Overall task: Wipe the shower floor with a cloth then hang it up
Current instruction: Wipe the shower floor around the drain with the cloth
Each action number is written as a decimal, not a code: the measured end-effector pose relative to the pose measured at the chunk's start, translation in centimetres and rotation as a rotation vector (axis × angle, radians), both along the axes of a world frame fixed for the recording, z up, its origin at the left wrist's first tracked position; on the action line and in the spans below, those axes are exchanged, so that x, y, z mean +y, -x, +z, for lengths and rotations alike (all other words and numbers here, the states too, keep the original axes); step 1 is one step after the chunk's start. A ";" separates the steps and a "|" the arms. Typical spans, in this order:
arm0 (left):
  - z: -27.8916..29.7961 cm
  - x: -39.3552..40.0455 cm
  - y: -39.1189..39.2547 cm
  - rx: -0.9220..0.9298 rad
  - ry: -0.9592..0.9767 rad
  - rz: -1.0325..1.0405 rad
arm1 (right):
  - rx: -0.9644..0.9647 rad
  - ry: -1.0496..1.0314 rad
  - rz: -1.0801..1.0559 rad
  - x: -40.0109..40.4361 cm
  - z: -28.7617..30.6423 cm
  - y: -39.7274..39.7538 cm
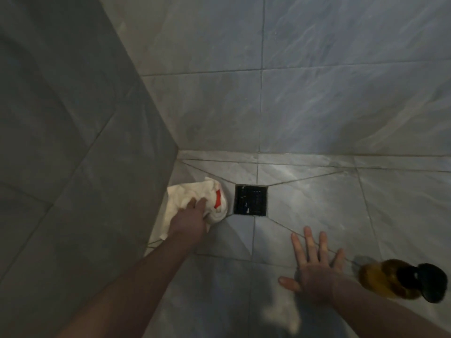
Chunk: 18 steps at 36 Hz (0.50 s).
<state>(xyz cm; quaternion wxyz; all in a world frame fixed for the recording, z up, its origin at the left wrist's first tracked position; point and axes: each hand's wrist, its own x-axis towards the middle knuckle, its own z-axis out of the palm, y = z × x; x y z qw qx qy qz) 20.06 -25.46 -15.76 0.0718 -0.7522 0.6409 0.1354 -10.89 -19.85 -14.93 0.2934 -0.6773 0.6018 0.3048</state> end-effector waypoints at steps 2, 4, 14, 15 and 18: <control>1.0 1.7 0.2 0.023 0.017 -0.019 | 0.000 -0.002 -0.004 0.1 0.1 0.0; 2.1 4.3 0.8 0.035 0.024 -0.050 | 0.000 -0.009 -0.001 0.1 0.2 0.1; -0.4 16.7 0.5 0.153 0.034 -0.148 | 0.016 -0.020 0.020 0.0 0.5 0.2; -1.3 17.0 0.3 0.160 0.068 -0.176 | 0.021 -0.019 0.021 0.0 0.5 0.3; -1.9 15.8 0.0 0.168 0.072 -0.204 | 0.024 -0.017 0.028 0.1 0.4 0.5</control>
